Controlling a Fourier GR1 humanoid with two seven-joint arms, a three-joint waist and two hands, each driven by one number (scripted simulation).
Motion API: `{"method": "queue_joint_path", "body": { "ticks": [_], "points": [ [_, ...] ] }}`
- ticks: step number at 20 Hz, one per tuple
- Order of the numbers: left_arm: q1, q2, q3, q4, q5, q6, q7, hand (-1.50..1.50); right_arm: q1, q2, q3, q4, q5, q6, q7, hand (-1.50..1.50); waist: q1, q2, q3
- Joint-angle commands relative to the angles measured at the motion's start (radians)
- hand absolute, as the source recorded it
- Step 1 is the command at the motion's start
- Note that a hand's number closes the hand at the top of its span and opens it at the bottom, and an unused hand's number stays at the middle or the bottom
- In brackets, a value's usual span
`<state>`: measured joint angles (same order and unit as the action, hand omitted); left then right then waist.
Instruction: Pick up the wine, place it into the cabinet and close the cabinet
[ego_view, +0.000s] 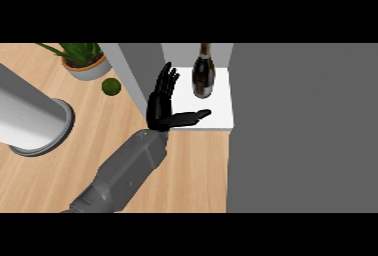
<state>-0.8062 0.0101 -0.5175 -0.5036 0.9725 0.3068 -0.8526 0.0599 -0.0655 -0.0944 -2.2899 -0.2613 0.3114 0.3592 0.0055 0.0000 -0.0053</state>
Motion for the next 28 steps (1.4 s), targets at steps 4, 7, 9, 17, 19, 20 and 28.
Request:
{"method": "queue_joint_path", "body": {
  "ticks": [4, 7, 9, 17, 19, 20, 28],
  "points": [
    [0.219, 0.131, -0.113, -0.438, -0.072, 0.090, 0.125, -1.50, 0.026, 0.013, 0.015, 0.003, 0.024, -0.004, -0.003, -1.50, 0.031, -0.016, 0.007],
    [0.288, 0.134, -0.190, -0.613, -0.136, 0.191, 0.183, -1.50, 0.037, 0.013, 0.024, -0.035, 0.017, 0.004, -0.002, -1.50, 0.016, -0.011, 0.006],
    [0.337, 0.265, -0.185, -0.776, -0.118, 0.145, 0.255, -1.50, 0.000, 0.020, 0.026, -0.007, 0.035, -0.015, -0.004, -1.50, 0.026, -0.011, 0.006],
    [0.562, 0.367, -0.258, -1.261, -0.228, 0.368, 0.373, -1.50, -0.015, -0.002, -0.008, -0.024, -0.014, -0.013, 0.015, -1.50, 0.007, -0.005, 0.006],
    [0.633, 0.383, -0.250, -1.303, -0.250, 0.338, 0.346, -1.50, 0.003, -0.022, -0.013, -0.063, -0.025, -0.005, 0.047, -1.50, 0.001, -0.003, 0.006],
    [0.669, 0.426, -0.269, -1.370, -0.258, 0.349, 0.373, -1.50, -0.039, -0.014, 0.036, -0.058, 0.026, -0.028, 0.078, -1.50, 0.006, -0.004, 0.005],
    [0.801, 0.508, -0.230, -1.500, -0.321, 0.413, 0.350, -1.50, -0.011, -0.161, 0.122, -0.042, -0.038, 0.202, 0.101, 1.50, 0.017, -0.005, 0.005]
  ]
}}
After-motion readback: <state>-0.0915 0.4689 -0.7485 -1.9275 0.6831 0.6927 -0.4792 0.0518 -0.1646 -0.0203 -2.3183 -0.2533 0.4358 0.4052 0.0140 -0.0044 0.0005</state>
